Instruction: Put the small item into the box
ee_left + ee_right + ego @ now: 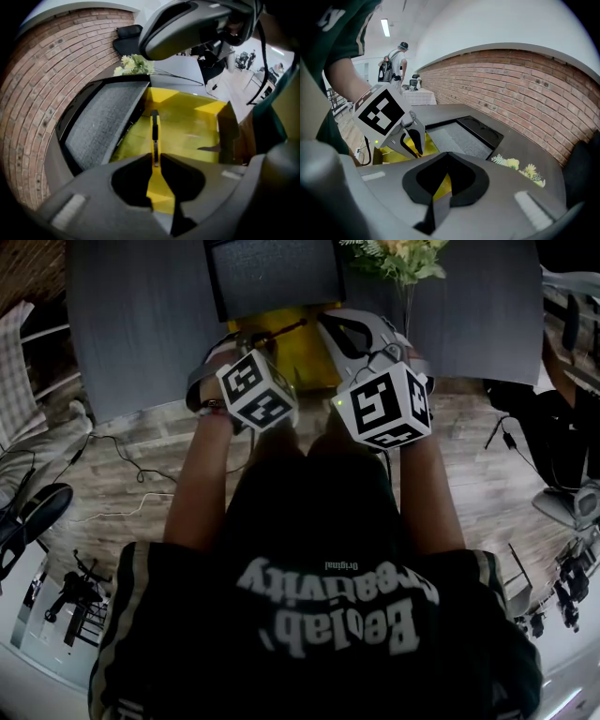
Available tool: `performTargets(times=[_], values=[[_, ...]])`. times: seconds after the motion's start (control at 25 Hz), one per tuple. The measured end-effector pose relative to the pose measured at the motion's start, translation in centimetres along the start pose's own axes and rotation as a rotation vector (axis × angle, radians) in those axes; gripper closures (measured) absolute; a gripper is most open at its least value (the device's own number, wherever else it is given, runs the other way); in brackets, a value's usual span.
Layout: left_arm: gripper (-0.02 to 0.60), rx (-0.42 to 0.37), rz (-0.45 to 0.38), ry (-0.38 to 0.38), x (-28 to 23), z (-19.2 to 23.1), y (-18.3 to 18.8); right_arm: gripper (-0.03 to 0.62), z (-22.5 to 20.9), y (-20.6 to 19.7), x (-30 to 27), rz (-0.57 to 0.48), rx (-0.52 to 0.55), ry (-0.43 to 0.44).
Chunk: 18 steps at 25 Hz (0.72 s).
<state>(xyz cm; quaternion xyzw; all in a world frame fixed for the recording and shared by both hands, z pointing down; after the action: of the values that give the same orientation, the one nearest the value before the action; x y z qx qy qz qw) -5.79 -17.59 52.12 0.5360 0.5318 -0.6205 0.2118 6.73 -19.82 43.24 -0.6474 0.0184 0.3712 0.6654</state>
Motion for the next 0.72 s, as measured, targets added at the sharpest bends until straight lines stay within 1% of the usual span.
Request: performTargets(times=[0.16, 0.44, 0.72], values=[[0.522, -0.034, 0.012, 0.006, -0.40, -0.02, 0.16, 0.588, -0.06, -0.22, 0.00, 0.002, -0.002, 0.002], [0.522, -0.059, 0.019, -0.011, -0.95, -0.34, 0.30, 0.588, -0.37, -0.31, -0.06, 0.005, -0.008, -0.001], [0.521, -0.050, 0.022, -0.027, -1.02, -0.32, 0.51, 0.588, -0.51, -0.52, -0.05, 0.009, -0.012, 0.005]])
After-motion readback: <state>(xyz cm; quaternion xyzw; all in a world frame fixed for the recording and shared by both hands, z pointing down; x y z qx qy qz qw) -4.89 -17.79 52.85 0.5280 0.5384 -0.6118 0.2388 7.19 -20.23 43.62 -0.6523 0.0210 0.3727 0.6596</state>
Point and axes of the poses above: the fingertips, and each gripper's own axes: x backward along the fingers, z to its left, y out of its top, the point moved 8 cm from there along x, backward along the fingers, and after that the axes turned 10 degrees about -z, right-handed, at the moved point
